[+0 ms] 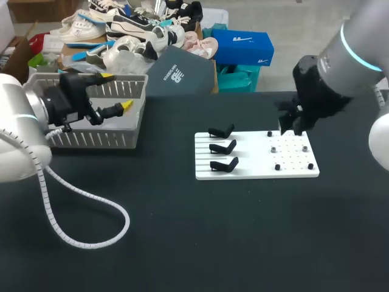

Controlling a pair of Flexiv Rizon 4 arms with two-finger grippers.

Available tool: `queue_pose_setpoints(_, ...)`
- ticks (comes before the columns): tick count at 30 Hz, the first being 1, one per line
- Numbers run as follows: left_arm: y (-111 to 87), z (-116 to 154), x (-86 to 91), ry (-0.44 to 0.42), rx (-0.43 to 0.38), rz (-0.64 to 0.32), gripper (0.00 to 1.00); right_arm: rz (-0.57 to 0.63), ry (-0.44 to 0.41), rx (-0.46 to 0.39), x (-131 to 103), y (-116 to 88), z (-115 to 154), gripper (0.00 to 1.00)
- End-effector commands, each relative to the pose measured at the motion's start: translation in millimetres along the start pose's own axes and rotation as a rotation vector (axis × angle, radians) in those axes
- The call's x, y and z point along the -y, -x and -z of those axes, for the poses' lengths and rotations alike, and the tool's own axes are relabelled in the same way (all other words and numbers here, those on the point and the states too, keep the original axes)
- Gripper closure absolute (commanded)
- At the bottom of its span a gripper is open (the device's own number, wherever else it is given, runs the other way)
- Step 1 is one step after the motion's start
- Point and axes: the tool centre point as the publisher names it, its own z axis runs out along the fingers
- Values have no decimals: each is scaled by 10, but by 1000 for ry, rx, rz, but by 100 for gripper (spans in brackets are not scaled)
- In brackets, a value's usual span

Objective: Pick up each earbud case from the left stands, insert the matching earbuds, close the lid, and place the case in the box.

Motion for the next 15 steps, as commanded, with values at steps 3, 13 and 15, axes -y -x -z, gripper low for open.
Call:
queue_pose_setpoints(3,291,93,476,-26,3,9,0,-6,76,75,330,-186,37,66)
queue_pose_setpoints(13,416,70,713,-42,-18,101,0,-117,83,57,579,-257,27,0)
queue_pose_setpoints(15,416,70,713,-42,-18,101,0,-117,83,57,579,-257,27,0)
